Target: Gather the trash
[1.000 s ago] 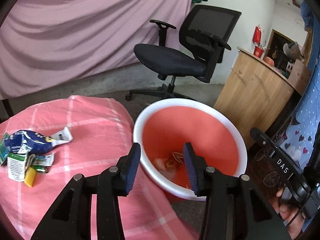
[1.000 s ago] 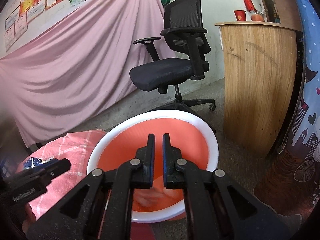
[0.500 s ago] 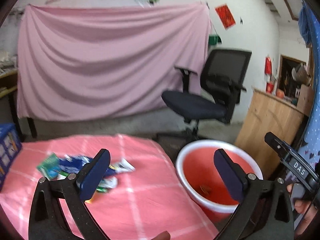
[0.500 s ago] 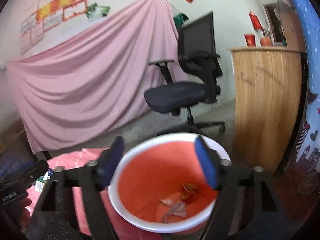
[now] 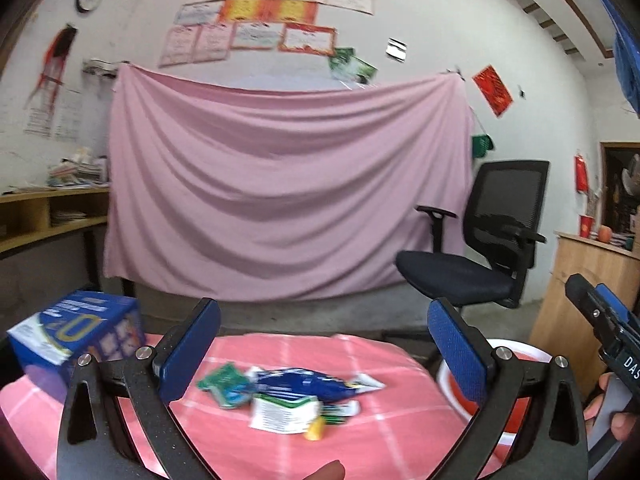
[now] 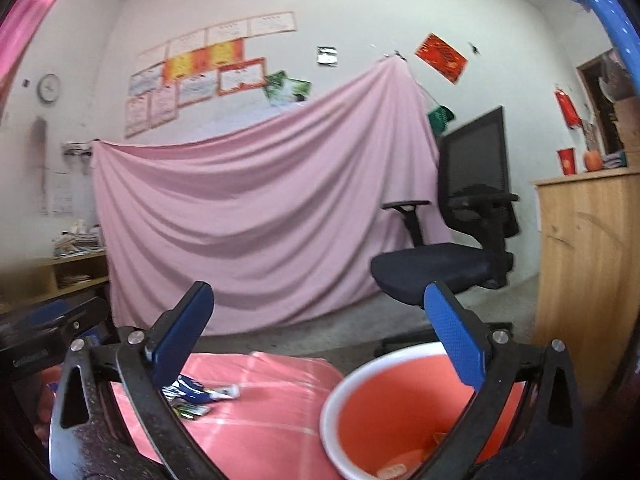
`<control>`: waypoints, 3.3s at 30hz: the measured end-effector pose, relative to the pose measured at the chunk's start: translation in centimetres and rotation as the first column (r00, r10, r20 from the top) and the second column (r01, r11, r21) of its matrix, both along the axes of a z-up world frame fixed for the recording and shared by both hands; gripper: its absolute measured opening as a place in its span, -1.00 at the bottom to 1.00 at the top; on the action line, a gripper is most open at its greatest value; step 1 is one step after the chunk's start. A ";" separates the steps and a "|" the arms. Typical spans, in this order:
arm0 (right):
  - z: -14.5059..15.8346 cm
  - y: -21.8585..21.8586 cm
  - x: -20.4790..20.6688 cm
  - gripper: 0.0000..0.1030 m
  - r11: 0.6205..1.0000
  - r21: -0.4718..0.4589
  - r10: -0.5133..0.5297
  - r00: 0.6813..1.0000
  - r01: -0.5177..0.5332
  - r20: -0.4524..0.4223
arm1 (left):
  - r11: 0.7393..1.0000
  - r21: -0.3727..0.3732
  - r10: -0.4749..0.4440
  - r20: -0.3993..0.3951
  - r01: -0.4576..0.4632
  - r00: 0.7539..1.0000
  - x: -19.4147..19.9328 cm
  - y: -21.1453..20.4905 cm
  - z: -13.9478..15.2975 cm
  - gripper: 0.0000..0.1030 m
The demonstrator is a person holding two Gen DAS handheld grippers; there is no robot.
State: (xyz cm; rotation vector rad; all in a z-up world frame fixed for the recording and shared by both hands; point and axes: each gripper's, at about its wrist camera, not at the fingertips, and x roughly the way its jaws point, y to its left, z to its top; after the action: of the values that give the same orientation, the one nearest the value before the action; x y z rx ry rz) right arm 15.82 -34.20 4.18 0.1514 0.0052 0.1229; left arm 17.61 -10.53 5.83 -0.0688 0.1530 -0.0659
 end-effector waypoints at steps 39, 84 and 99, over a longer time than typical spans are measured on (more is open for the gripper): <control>-9.2 11.9 13.5 0.06 0.906 -0.084 0.252 0.687 -0.415 -0.681 | 0.990 -0.064 -0.136 -0.646 0.124 0.751 10.8 7.3 -10.6 -0.01; -7.5 10.1 10.3 -0.61 0.921 0.036 0.328 0.725 -0.387 -0.605 | 0.989 -0.114 -0.143 -0.646 0.091 0.750 9.2 6.4 -9.2 -1.00; -8.1 7.8 11.1 -0.61 0.933 0.093 0.327 0.711 -0.348 -0.623 | 0.978 -0.187 -0.202 -0.702 0.096 0.683 14.7 6.8 -10.3 -0.34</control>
State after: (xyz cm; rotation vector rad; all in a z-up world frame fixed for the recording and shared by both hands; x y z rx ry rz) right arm 26.91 -26.42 -3.91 0.1536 0.7201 0.4397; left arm 32.32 -3.73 -4.50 -0.2200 0.9572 -0.2147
